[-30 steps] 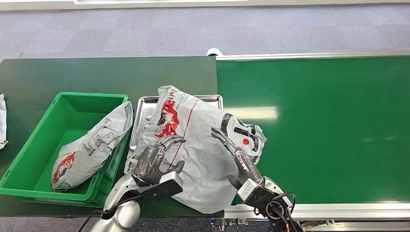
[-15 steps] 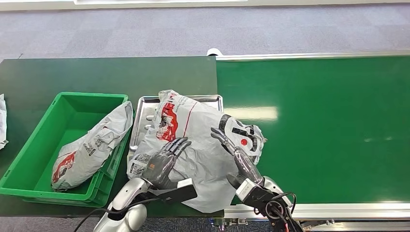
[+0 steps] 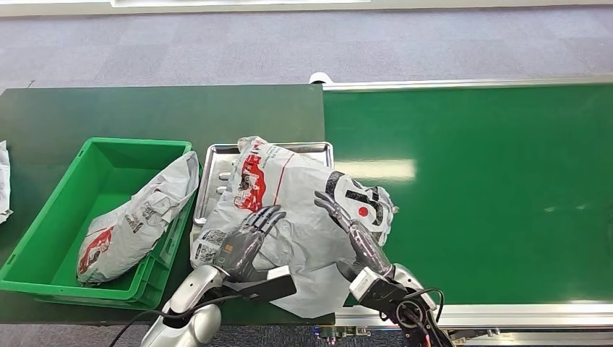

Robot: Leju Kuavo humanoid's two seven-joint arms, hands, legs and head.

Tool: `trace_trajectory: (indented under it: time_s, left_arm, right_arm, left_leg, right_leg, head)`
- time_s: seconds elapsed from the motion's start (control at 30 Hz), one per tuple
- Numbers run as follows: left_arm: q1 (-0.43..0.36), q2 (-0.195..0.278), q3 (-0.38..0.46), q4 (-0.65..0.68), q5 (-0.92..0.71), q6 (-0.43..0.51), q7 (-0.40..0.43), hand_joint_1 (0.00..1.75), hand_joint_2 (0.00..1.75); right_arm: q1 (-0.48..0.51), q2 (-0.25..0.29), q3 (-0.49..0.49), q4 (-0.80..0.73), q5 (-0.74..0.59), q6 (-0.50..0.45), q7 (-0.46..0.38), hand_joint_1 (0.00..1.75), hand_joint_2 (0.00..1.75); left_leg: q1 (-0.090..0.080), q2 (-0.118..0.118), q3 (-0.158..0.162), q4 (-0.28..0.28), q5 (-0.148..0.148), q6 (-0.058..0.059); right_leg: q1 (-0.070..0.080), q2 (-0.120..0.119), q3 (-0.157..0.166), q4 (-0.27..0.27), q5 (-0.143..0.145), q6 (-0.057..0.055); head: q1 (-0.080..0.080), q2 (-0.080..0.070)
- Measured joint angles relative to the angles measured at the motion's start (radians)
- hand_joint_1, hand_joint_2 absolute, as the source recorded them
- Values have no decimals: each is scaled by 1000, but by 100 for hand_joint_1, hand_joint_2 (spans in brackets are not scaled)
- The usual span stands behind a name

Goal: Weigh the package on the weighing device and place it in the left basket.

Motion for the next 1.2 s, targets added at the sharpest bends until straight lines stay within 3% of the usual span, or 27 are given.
trace_trajectory:
  time_s: [0.03,0.07,0.17,0.27,0.8,0.9,1.07,1.2]
  left_arm:
    - [0,0,1,1,6,0,-3,61,175]
    - [0,-1,2,1,12,-1,-6,78,175]
    - [-4,-2,8,2,22,-3,-13,152,175]
    - [-9,-4,14,3,26,1,-18,174,175]
    - [-28,-11,16,11,35,56,-66,175,175]
    - [-21,-12,24,8,73,126,-112,175,175]
    - [10,-14,48,-56,160,326,-234,175,175]
    - [20,-14,57,-111,173,376,-266,175,175]
  right_arm:
    - [0,0,0,0,4,-1,0,0,0]
    - [0,1,0,1,8,-3,0,0,0]
    - [0,1,0,3,16,-7,1,0,0]
    - [0,1,0,5,21,-12,2,0,0]
    - [0,1,0,6,36,-21,9,0,0]
    - [0,1,0,6,37,-22,10,0,0]
    - [2,1,0,6,37,-27,12,0,0]
    - [2,1,0,6,37,-30,13,0,0]
  left_leg:
    - [0,0,0,0,0,0]
    - [0,0,0,0,0,0]
    - [0,0,0,0,0,0]
    - [0,0,0,0,0,0]
    - [0,0,1,0,0,0]
    - [0,0,1,0,0,0]
    - [0,0,0,0,0,0]
    - [0,0,0,0,0,0]
  right_leg:
    - [0,0,0,0,0,0]
    - [0,0,0,0,0,0]
    - [0,0,0,0,0,0]
    - [0,0,0,0,0,0]
    - [0,0,1,0,0,0]
    - [0,0,1,0,0,0]
    - [0,0,0,0,0,0]
    - [0,0,0,0,0,0]
  head:
    - [0,0]
    - [0,0]
    - [0,0]
    - [0,0]
    - [0,0]
    - [0,0]
    - [0,0]
    - [0,0]
